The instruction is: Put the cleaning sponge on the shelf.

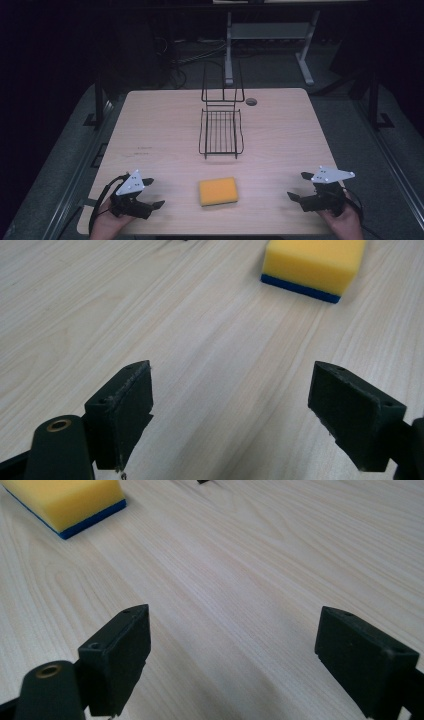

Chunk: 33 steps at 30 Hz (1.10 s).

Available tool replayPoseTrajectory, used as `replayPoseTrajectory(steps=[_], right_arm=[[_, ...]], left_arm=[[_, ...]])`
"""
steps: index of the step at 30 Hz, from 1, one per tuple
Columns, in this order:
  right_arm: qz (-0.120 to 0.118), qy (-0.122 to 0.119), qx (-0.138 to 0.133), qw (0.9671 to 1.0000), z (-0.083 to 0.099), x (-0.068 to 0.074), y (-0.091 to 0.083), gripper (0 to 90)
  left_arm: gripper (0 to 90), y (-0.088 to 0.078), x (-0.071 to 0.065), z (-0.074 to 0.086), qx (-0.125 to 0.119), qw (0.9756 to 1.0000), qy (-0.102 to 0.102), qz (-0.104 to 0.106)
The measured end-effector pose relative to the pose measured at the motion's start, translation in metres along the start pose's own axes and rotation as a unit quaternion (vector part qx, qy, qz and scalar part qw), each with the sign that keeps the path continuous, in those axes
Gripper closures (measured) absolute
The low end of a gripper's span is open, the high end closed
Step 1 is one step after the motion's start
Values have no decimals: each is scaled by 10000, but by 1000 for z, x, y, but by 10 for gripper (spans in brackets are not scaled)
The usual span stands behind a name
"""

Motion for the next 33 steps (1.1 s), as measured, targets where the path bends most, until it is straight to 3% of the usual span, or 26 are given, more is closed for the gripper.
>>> replayPoseTrajectory(steps=[17,33], right_arm=[[-79,52,133,9999,0,3,6,140],[-69,-68,250,9996,0,9,12,140]], left_arm=[[174,0,2,2,-3,9999,-13,103],[175,-8,-6,-16,-79,9996,240,160]])
Point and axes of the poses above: each handheld gripper's, and its own axes: y roughly forward along the jaws, z roughly out of its underside, x roughly to its left, the point moved 7 cm from there along y, roughly forward along the jaws, and after that the axes turned 14 degrees about z, right-handed, at the moved point
